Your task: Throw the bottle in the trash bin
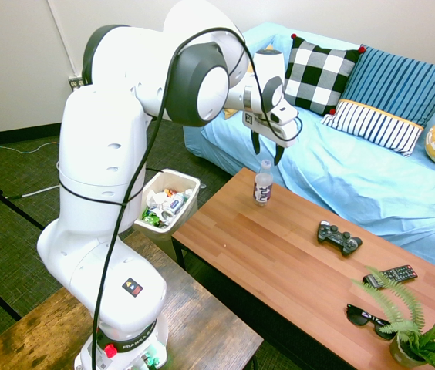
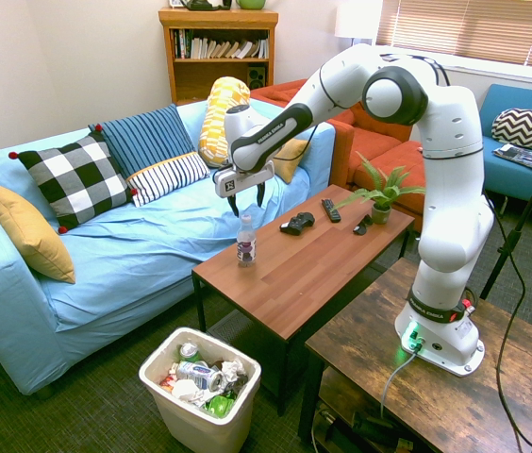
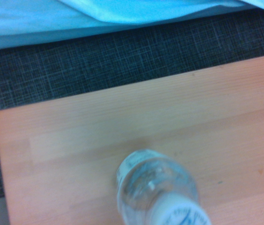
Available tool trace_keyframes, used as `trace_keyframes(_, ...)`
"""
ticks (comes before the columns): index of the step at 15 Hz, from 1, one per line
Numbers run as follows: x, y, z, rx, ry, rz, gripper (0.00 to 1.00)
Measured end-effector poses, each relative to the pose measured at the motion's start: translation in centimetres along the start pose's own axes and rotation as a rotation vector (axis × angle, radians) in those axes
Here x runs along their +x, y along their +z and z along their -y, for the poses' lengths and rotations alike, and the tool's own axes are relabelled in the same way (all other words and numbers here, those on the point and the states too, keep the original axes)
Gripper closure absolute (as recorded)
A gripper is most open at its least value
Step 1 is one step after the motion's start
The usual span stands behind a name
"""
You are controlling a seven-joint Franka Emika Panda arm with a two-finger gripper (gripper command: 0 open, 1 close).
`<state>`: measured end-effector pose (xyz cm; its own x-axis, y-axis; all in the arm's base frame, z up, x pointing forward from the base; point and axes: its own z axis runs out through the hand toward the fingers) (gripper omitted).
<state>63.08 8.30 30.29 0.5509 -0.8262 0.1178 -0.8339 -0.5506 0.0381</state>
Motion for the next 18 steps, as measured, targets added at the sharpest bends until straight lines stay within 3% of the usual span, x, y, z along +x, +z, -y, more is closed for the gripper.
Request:
trace_keyframes(9,0.4,4.1,0.9,-0.058,0.013,0.032,0.0)
trace_keyframes(10,0.4,4.2,0.9,-0.059,0.014,0.034,1.0)
trace_keyframes(18,-0.3,4.9,1.1,-0.067,0.003,0.057,1.0)
